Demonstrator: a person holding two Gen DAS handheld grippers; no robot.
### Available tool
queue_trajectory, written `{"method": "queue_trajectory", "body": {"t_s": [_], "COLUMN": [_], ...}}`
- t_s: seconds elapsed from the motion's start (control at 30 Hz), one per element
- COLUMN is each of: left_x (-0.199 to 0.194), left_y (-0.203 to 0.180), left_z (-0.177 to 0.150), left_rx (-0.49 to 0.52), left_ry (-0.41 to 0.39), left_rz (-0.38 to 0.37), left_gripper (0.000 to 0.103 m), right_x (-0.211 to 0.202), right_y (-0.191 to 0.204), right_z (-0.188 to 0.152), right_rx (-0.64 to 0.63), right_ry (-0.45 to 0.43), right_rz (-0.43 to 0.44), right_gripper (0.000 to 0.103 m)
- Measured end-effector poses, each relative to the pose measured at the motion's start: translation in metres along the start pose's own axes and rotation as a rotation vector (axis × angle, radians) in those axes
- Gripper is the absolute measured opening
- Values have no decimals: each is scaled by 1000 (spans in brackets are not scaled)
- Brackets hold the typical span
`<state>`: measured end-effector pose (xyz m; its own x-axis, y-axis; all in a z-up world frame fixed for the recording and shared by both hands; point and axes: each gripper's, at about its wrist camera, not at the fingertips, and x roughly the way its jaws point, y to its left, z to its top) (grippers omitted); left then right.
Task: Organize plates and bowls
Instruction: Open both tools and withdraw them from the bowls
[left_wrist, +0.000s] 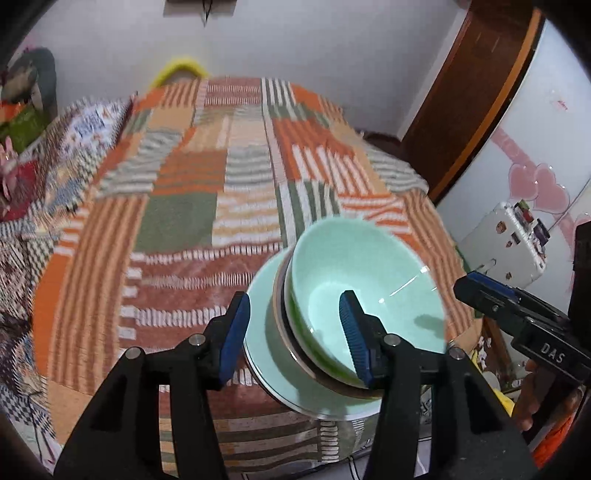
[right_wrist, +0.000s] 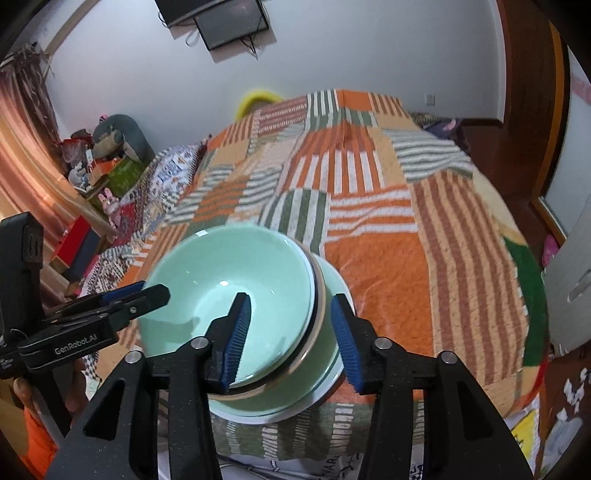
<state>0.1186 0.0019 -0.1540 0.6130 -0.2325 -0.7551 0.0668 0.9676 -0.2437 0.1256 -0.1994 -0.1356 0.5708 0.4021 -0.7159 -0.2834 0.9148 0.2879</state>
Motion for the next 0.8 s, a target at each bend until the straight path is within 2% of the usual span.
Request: {"method": "queue_trajectory", "body": {"t_s": [0.4, 0.47, 0.63, 0.7, 0.8], "left_x": [-105, -122, -154, -165, -179], "left_y": [-26, -32, -45, -49, -55], "left_z": [14, 13, 10, 8, 5], "left_rx": [50, 63, 92, 101, 112], "left_ry": [-284, -334, -432, -464, -506], "left_rz": [-30, -26, -17, -17, -13], "left_gripper": [60, 62, 71, 72, 76], "right_x": [-67, -83, -119, -129, -143], "right_y": [24, 28, 38, 43, 49], "right_z": [19, 20, 20, 20, 17], "right_rx": [-83, -93, -128, -141, -168], "right_ry": [-204, -258, -377, -413, -472], "right_rz": [41, 49, 68, 71, 76], "right_gripper": [44, 57, 59, 70, 73]}}
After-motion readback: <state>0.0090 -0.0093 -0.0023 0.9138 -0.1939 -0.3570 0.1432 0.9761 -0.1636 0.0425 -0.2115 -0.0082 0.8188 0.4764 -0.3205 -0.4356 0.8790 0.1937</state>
